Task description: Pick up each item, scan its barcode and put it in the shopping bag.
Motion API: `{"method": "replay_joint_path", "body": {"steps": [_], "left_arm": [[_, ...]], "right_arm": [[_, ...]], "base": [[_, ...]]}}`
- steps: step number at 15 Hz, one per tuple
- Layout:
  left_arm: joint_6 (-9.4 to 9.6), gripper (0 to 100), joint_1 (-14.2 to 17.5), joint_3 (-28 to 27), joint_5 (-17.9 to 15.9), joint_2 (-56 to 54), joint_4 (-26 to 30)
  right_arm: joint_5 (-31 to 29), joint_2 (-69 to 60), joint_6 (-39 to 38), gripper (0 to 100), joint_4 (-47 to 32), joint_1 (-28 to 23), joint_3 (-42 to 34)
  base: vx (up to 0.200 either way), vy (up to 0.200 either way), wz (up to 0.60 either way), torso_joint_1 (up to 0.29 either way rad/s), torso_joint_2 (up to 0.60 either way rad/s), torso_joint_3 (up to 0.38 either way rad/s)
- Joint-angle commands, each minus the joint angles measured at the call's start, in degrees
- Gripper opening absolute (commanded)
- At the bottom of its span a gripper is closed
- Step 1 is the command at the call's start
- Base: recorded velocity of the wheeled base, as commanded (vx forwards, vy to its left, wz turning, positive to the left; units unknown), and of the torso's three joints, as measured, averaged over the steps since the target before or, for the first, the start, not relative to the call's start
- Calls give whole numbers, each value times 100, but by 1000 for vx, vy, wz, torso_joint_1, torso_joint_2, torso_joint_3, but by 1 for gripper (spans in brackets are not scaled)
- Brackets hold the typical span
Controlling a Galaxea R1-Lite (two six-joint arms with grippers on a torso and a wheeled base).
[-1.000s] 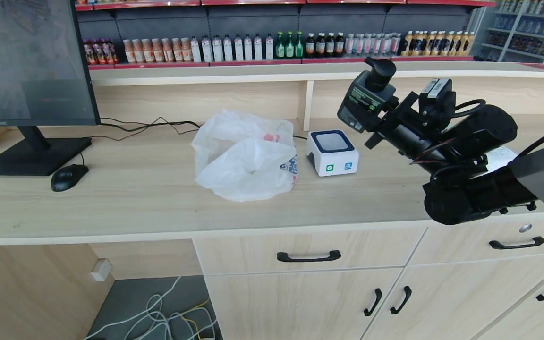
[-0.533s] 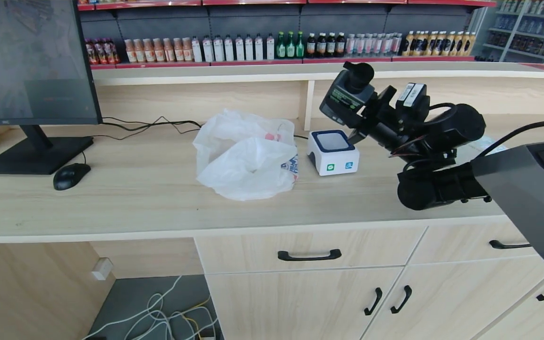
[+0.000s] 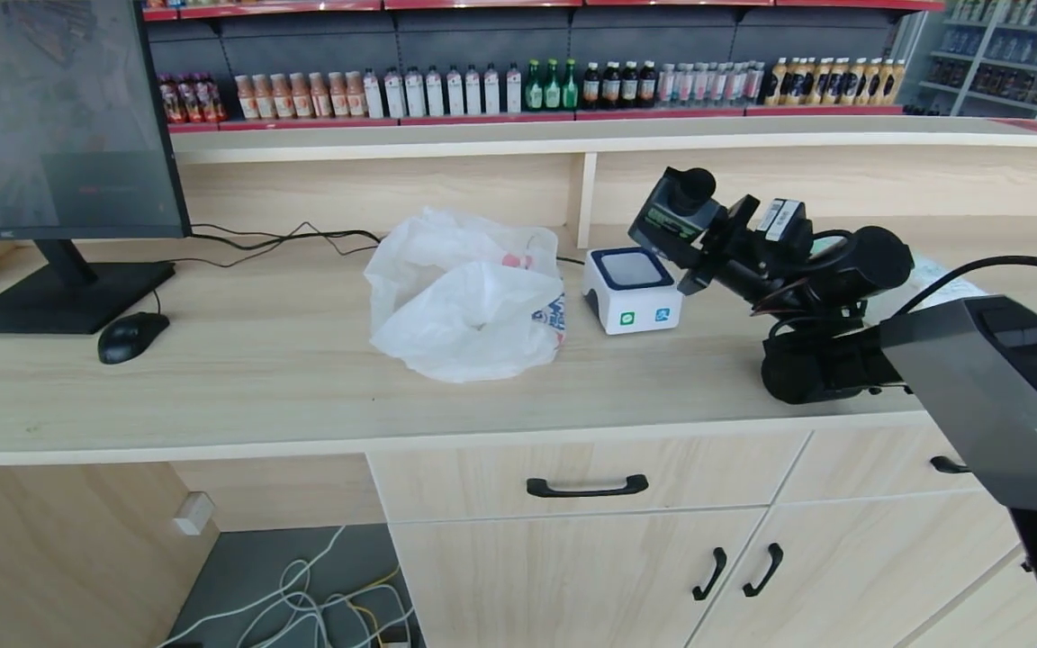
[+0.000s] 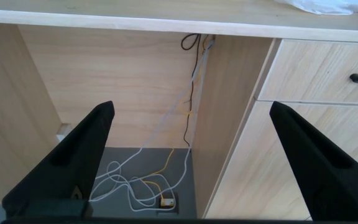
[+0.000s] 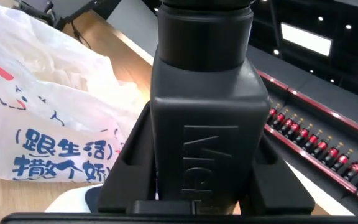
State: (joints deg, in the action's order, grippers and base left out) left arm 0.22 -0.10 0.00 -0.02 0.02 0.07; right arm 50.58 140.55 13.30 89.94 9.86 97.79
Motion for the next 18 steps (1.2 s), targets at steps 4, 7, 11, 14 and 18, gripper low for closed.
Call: {"method": "replay_joint_path", "body": {"steps": [4,7,11,14,18], "left_arm": [[-4,100,1,0,2,-2,1],[-4,100,1,0,2,-2,-7],[48,100,-8,0,-6,-2,1],[66,100,1,0,-6,-2,1],[66,100,1,0,-6,-2,1]], "right_arm": [[145,201,-3,0,6,-63,231],[145,245,-3,0,6,-116,240],[145,272,-12,0,-548,-195,891],[154,280,-20,0,-636,-195,979],[163,272,-29,0,-627,-125,979]], "base": [[0,0,0,0,0,0],[0,0,0,0,0,0],[0,0,0,0,0,0],[0,0,0,0,0,0],[150,-50,0,1,3,1]]}}
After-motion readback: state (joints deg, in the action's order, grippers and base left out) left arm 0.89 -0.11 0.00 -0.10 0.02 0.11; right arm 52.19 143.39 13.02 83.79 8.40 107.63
